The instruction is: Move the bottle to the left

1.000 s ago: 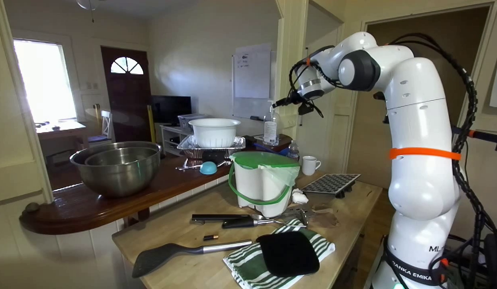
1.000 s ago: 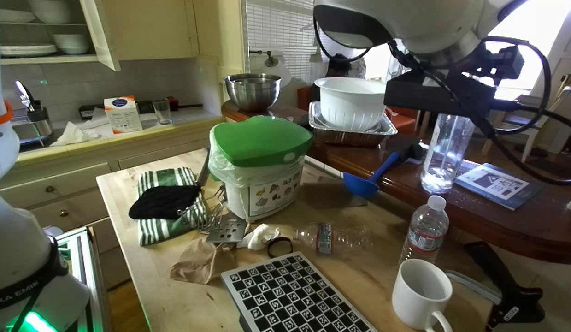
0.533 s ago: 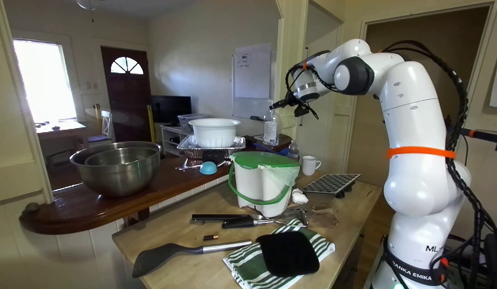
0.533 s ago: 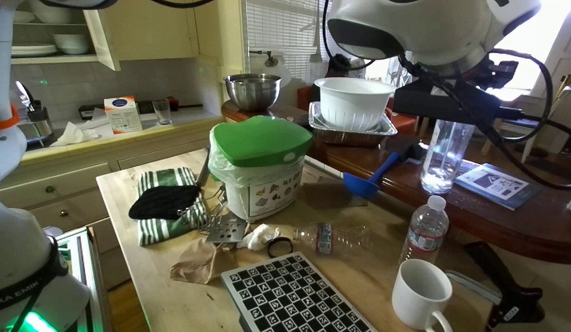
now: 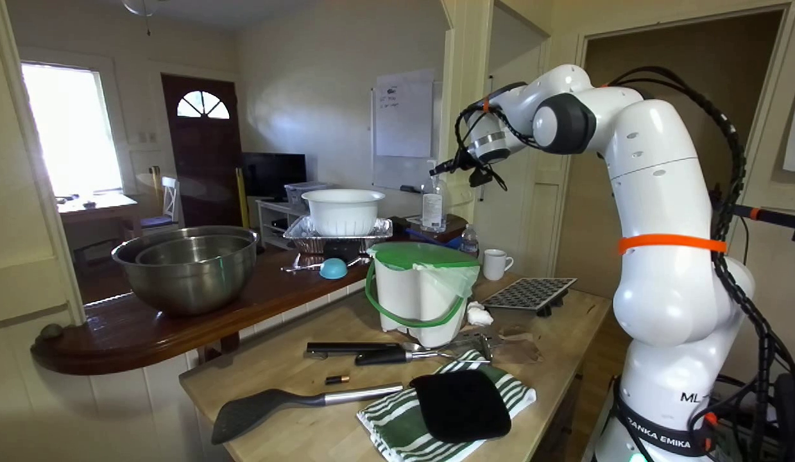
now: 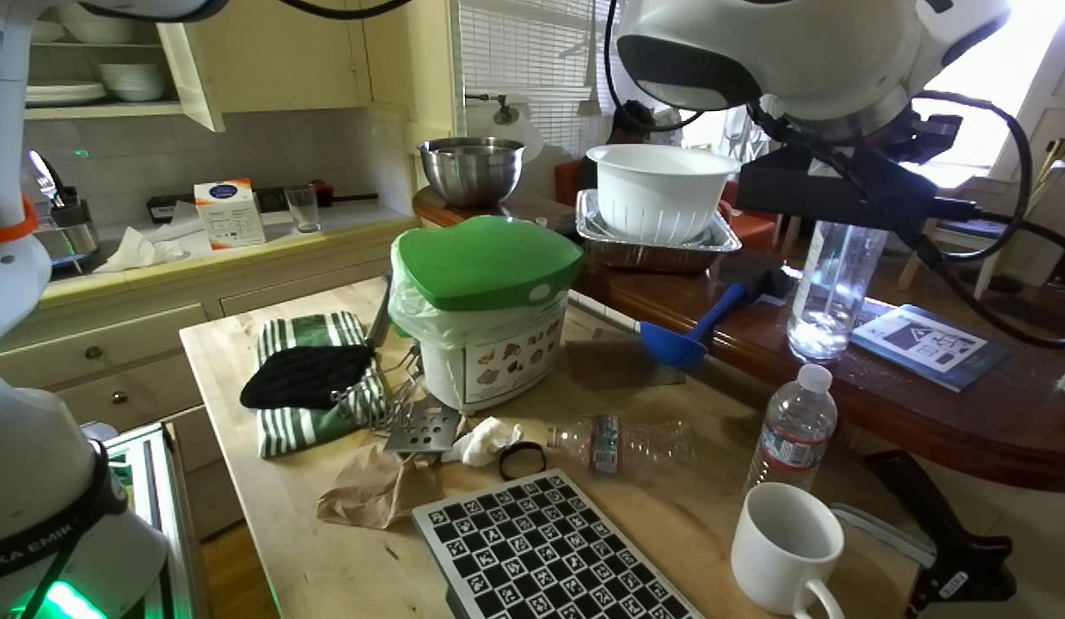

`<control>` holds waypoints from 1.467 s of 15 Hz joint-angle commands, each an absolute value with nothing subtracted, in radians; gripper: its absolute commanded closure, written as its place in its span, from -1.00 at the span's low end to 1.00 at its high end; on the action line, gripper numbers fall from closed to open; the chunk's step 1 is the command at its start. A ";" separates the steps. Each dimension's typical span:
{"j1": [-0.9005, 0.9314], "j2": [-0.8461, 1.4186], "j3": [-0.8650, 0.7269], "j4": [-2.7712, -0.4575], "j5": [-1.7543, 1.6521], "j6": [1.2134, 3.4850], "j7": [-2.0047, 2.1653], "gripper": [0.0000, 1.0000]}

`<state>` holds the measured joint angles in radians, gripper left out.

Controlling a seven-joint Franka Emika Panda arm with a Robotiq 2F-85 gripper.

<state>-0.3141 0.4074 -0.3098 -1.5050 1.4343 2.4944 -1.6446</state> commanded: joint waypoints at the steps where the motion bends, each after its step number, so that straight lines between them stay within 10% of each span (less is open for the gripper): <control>1: -0.346 0.334 -0.284 -1.526 1.354 2.448 -1.562 0.81; 17: -0.342 -0.231 -0.356 -2.011 1.122 2.315 -1.478 0.81; 18: -0.338 -0.262 -0.357 -2.042 1.113 2.330 -1.472 0.31; 22: -0.333 -0.249 -0.361 -2.036 1.114 2.328 -1.474 0.31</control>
